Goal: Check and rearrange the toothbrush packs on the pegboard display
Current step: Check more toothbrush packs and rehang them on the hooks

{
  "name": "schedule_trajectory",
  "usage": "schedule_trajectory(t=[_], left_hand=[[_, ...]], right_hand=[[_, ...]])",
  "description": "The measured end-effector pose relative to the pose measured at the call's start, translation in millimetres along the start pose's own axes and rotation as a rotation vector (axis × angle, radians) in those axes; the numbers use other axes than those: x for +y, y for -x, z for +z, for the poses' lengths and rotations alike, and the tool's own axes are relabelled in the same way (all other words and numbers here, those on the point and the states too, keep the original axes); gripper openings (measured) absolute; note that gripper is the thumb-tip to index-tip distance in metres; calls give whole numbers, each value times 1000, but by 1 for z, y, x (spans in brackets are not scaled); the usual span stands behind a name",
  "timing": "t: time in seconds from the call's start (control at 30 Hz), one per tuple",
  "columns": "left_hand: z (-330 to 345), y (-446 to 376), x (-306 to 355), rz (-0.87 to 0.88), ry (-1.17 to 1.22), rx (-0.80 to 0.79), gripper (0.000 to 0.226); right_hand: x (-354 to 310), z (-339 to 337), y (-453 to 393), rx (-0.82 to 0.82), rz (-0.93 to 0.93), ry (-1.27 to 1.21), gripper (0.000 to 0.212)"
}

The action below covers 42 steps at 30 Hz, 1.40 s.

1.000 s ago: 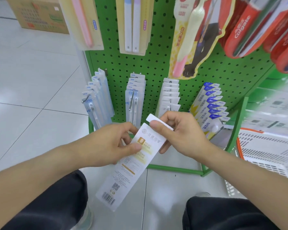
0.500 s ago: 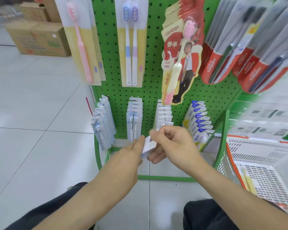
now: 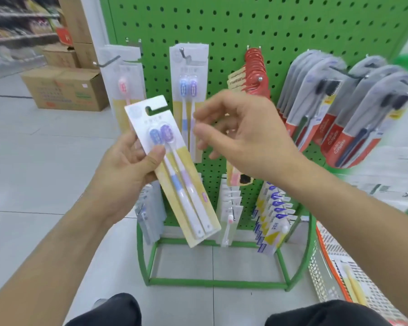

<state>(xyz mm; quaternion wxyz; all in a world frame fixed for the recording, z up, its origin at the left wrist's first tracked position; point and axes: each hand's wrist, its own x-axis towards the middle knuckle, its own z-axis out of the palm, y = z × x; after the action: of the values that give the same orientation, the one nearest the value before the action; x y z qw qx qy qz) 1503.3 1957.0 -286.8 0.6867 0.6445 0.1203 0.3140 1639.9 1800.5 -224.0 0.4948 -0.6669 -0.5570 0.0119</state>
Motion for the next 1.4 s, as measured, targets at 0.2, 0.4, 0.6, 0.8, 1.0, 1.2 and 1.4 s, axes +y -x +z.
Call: schedule_trajectory(t=[0.2, 0.4, 0.6, 0.8, 1.0, 1.2, 1.4], left_hand=[[0, -40, 20, 159, -35, 127, 26], [13, -58, 35, 242, -86, 88, 39], [19, -70, 36, 202, -178, 65, 33], [25, -74, 33, 188, -228, 63, 33], [26, -74, 25, 363, -633, 186, 34], [24, -77, 27, 392, -763, 165, 29], [24, -77, 25, 373, -867, 116, 30]], right_hand=[[-36, -36, -50, 123, -171, 229, 3], [-52, -67, -105, -10, -45, 492, 6], [-35, -68, -148, -111, -18, 662, 14], [-20, -57, -169, -275, -4, 678, 17], [-24, -59, -185, -366, 49, 680, 14], [-33, -59, -203, -468, 170, 729, 14], [-43, -52, -209, -518, 196, 786, 16]])
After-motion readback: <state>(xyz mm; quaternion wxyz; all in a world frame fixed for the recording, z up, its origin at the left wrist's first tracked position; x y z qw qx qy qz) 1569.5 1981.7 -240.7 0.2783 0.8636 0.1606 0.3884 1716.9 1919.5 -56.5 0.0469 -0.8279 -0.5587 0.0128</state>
